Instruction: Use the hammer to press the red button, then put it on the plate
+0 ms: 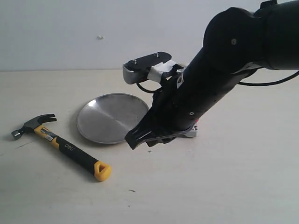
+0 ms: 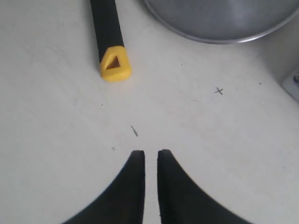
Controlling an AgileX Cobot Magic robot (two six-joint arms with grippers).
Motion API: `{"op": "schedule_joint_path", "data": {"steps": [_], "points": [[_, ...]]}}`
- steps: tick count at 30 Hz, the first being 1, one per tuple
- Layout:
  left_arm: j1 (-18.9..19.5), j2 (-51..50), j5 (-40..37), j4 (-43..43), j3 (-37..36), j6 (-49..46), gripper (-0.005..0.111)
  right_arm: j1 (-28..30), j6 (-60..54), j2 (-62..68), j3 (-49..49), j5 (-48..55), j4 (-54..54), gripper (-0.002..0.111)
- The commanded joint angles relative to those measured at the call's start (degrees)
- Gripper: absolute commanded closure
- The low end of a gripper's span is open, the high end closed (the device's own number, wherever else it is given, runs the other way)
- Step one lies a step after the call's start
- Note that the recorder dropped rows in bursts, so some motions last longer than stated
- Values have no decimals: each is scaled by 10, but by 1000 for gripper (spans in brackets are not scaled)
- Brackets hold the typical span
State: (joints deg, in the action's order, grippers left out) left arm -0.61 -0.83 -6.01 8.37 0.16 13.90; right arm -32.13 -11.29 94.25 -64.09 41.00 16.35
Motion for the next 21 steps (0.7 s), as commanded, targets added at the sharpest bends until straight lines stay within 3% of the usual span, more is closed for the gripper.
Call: {"op": "schedule_joint_path", "data": {"steps": [1,7,12,17,19,21], "points": [[1,3,1,-1,-2,-2,107,-5,22,14,-27,42,-6,96],[1,3,1,0,-2,-2,107,-62,84,56,-96,95,-86,95],[1,3,1,0,-2,-2,107,-116,84,129,-177,120,-94,77],[1,3,1,0,-2,-2,107,-122,63,158,-201,6,-53,71],[1,3,1,0,-2,-2,107,-122,58,178,-225,23,-64,61],[1,3,1,0,-2,-2,107,-122,60,212,-266,43,-67,59]]}}
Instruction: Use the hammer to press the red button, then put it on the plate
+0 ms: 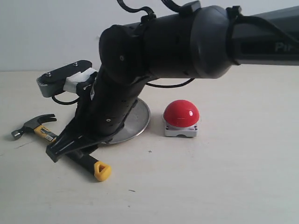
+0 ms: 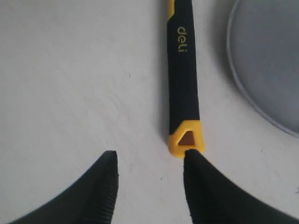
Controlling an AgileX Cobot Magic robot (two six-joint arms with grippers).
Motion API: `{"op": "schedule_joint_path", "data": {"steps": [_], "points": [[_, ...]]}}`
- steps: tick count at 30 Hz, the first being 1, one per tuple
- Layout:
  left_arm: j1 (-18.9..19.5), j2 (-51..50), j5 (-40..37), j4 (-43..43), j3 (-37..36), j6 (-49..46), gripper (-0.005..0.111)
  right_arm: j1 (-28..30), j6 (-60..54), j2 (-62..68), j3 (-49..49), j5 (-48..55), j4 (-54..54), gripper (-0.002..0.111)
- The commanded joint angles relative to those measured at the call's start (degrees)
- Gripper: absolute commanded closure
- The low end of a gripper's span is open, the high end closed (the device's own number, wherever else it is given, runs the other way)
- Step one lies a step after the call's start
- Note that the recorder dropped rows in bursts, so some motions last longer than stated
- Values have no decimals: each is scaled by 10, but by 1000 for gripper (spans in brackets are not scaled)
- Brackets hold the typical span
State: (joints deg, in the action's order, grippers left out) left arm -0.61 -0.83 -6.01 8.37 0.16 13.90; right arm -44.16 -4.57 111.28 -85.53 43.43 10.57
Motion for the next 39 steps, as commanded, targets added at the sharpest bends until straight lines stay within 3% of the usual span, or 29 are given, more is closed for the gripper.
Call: {"op": "schedule_joint_path", "data": {"steps": [1,8,12,15,24,39], "points": [[1,3,1,0,-2,-2,107,-2,-2,53,-70,25,-9,59],[1,3,1,0,-2,-2,107,-2,1,156,-217,141,-1,59],[1,3,1,0,-2,-2,107,-2,4,169,-235,134,5,60],[1,3,1,0,-2,-2,107,-2,17,170,-235,184,19,60],[1,3,1,0,-2,-2,107,-2,12,200,-277,193,-51,58],[1,3,1,0,-2,-2,107,-2,-78,296,-451,213,-25,54]]}}
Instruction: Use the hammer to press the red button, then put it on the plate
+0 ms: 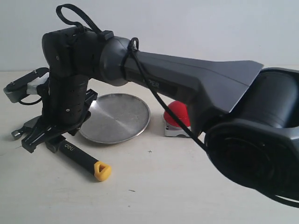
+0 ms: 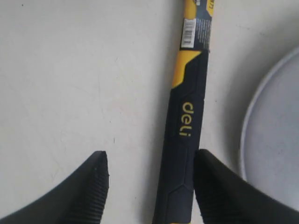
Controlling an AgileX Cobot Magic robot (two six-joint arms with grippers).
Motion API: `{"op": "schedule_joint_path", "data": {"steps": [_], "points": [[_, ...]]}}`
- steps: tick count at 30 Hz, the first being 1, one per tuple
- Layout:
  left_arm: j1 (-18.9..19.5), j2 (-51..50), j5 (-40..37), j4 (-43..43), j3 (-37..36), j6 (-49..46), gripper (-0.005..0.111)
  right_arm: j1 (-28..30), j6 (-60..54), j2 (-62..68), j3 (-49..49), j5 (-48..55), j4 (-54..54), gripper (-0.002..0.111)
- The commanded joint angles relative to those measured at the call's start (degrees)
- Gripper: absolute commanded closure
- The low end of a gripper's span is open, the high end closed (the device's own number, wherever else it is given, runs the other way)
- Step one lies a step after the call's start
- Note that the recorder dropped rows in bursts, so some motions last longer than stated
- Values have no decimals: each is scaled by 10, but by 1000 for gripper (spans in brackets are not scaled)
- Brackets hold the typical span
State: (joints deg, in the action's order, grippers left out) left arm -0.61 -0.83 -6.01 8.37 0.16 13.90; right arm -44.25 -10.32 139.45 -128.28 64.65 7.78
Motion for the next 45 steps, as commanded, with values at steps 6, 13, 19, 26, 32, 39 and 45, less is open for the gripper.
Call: {"op": "schedule_joint_path", "data": {"steps": [6,13,19,26,32,39,45], "points": [[1,3,1,0,-2,-2,107,-1,-38,38,-56,1,2,54],[1,3,1,0,-2,-2,107,-4,-4,44,-65,-74,14,54],[1,3,1,0,-2,-2,107,-4,-32,45,-65,-81,11,54],[1,3,1,0,-2,-2,107,-4,-55,41,-65,-56,11,61],[1,3,1,0,-2,-2,107,-4,-39,39,-64,21,2,108],[1,3,1,0,-2,-2,107,-4,-14,20,-64,18,14,108],[1,3,1,0,-2,-2,107,-4,-2,18,-64,0,9,108]]}}
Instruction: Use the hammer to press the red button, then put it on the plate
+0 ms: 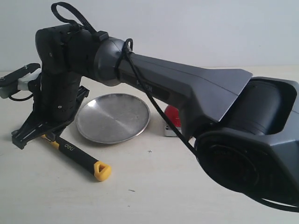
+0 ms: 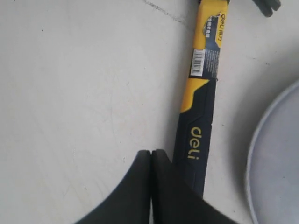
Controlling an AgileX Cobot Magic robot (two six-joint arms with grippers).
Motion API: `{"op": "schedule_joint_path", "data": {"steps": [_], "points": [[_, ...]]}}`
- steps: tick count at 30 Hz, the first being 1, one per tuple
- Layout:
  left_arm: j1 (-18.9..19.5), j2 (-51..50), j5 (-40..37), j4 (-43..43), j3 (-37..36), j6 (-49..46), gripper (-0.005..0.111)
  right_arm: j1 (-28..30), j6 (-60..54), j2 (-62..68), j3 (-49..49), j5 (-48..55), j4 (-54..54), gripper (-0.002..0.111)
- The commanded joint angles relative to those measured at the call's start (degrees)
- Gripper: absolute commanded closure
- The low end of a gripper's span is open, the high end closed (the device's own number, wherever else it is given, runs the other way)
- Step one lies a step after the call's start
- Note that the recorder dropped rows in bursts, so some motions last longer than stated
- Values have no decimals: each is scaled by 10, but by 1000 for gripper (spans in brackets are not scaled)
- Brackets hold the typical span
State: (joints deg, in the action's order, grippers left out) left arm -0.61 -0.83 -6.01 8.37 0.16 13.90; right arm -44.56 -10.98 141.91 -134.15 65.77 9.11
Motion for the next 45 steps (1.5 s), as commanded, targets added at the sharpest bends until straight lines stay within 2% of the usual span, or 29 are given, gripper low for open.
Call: {"op": "schedule_joint_path", "data": {"steps": [1,7,12,21,27,29,32,36,37,42,45], "points": [[1,3,1,0,-2,-2,107,-1,3,-7,-5,-12,-10,108],[1,3,1,0,-2,-2,107,6,103,-7,-5,13,-26,108],[1,3,1,0,-2,-2,107,6,95,-5,-6,6,-16,108],[1,3,1,0,-2,-2,107,-1,83,-24,5,-126,-52,108],[1,3,1,0,-2,-2,107,-7,77,-86,89,-227,-53,108],[1,3,1,0,-2,-2,107,-7,76,-132,160,-274,-64,108],[1,3,1,0,-2,-2,107,-7,79,-230,336,-400,-71,108],[1,3,1,0,-2,-2,107,-7,86,-329,491,-499,-71,108],[1,3,1,0,-2,-2,107,-7,86,-388,570,-523,-72,108],[1,3,1,0,-2,-2,107,-7,99,-622,831,-599,-76,108],[1,3,1,0,-2,-2,107,-7,110,-764,948,-599,-76,108]]}}
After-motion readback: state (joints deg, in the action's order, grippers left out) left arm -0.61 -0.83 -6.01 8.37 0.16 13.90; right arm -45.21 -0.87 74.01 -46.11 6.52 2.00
